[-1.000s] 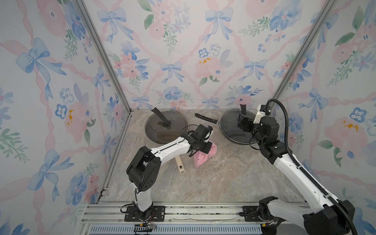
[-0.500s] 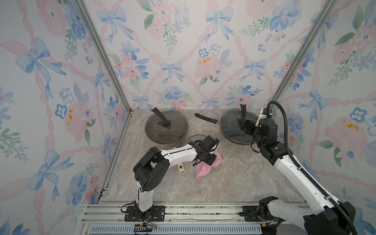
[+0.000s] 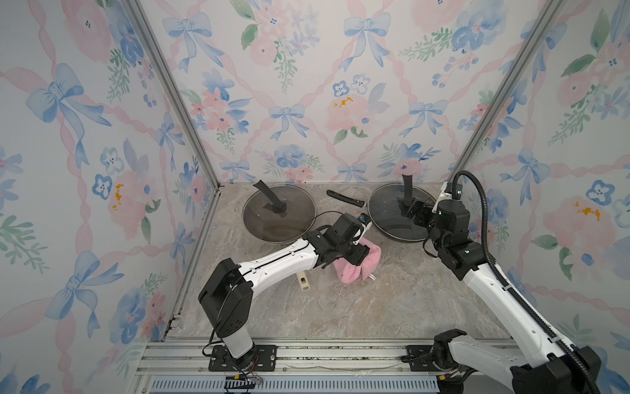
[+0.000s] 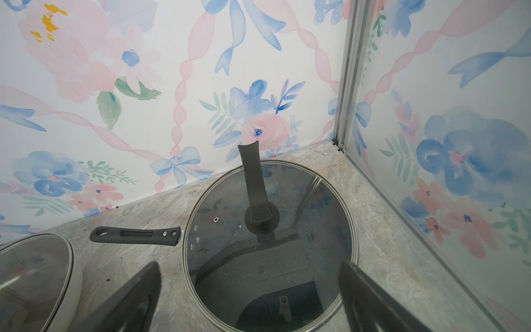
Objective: Wipe the pot lid with a cloth
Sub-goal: Place the cleaning item at the center of the board.
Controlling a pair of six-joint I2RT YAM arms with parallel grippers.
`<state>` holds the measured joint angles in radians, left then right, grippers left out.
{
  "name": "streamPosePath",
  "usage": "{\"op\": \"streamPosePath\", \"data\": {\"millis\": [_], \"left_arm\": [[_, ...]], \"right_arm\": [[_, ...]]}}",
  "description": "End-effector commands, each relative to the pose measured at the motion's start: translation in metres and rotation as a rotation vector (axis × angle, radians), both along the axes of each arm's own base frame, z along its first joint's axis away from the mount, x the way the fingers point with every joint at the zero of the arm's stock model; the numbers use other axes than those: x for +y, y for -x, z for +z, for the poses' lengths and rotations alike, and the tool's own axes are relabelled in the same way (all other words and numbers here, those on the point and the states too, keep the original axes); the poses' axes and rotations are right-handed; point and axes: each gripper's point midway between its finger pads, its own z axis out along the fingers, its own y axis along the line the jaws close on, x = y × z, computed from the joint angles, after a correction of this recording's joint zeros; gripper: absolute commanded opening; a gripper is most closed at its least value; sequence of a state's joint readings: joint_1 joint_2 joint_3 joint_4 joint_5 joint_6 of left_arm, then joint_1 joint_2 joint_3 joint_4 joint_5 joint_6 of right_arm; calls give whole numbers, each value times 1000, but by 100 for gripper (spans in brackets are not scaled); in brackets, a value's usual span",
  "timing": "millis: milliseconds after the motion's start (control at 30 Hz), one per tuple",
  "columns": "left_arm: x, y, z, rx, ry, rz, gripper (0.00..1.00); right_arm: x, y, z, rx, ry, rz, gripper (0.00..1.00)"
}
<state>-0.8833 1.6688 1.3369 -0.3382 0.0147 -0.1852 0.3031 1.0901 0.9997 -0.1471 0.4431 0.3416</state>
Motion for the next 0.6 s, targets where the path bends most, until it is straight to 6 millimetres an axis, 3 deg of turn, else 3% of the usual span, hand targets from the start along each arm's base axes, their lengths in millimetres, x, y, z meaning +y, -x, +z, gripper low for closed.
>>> {"op": "streamPosePath", "data": {"millis": [0, 167, 333, 433, 567], "left_arm": [[-2, -1, 25, -60, 21, -18, 77], [18, -15, 48, -92, 61, 34, 98], [40, -21, 55, -104, 72, 94, 98], [66, -25, 67, -122, 93, 157, 98], [109, -27, 64, -160, -11, 263, 98]], "right_arm": [[-4, 4, -7, 13, 2, -25, 97], [-14, 4, -10, 26, 16, -55, 97], [-27, 9, -15, 42, 9, -105, 97], [-40, 16, -18, 56, 1, -143, 97], [-58, 26, -22, 84, 6, -193, 97]]}}
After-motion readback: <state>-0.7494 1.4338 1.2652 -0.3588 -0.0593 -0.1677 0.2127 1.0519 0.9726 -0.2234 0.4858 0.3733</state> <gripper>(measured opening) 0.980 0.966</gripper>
